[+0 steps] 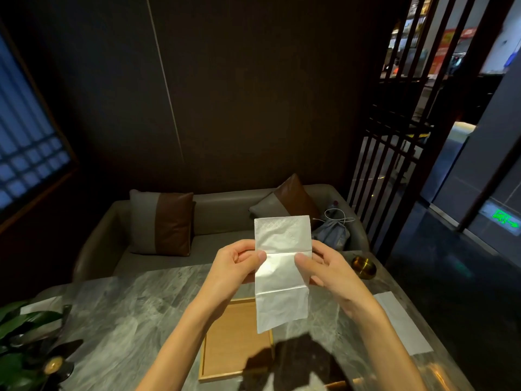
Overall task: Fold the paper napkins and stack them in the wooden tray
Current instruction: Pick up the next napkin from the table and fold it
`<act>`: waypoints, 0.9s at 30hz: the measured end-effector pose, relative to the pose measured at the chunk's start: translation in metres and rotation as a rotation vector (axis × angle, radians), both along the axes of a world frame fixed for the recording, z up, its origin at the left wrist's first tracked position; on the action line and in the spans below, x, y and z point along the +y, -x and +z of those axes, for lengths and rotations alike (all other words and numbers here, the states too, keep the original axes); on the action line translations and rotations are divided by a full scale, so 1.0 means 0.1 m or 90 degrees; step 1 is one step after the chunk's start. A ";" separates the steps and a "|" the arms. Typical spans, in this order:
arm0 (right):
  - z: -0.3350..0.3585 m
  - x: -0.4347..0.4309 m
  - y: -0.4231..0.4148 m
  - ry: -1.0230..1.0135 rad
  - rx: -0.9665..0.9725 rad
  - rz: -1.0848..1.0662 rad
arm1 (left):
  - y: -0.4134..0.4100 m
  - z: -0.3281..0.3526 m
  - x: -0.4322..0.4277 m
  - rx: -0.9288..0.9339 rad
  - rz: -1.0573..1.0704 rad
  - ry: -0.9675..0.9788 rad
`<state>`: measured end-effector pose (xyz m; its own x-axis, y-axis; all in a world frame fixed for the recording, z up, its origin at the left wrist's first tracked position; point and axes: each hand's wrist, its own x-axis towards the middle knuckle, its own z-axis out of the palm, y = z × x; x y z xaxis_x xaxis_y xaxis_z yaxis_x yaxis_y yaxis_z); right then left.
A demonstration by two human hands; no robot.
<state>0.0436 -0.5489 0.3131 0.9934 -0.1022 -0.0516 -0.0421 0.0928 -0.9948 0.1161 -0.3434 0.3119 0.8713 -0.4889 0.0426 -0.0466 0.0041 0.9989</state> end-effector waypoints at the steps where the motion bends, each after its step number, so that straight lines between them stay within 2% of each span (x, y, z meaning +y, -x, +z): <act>1: -0.03 -0.01 0.00 -0.001 -0.001 -0.012 | -0.01 0.00 0.01 0.005 -0.010 0.010; 4: -0.07 0.00 0.00 0.012 -0.024 -0.079 | -0.02 0.00 0.03 0.010 -0.038 0.048; 8: -0.02 0.02 -0.03 0.028 -0.067 -0.112 | 0.00 0.03 0.03 -0.076 0.002 0.023; 12: 0.03 0.05 -0.04 0.014 -0.084 -0.120 | 0.00 0.06 0.02 -0.073 0.042 0.057; 15: 0.05 0.07 -0.05 0.014 -0.089 -0.117 | -0.01 0.06 0.02 -0.030 0.054 0.104; 18: 0.05 0.07 -0.09 0.000 -0.083 -0.122 | 0.01 0.05 0.01 0.103 0.001 0.154; 20: 0.05 0.07 -0.11 -0.005 -0.080 -0.124 | 0.04 0.04 0.00 0.138 -0.029 0.118; 24: 0.01 0.07 -0.15 -0.038 -0.059 -0.120 | 0.07 -0.02 -0.01 0.052 -0.066 0.040; 27: 0.01 0.06 -0.13 -0.020 -0.065 -0.120 | 0.06 -0.02 0.00 0.045 -0.057 0.030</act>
<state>0.0569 -0.5424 0.3137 0.9571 -0.2865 0.0429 0.0805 0.1206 -0.9894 0.1103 -0.3433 0.3094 0.8257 -0.5640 0.0077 0.0265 0.0524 0.9983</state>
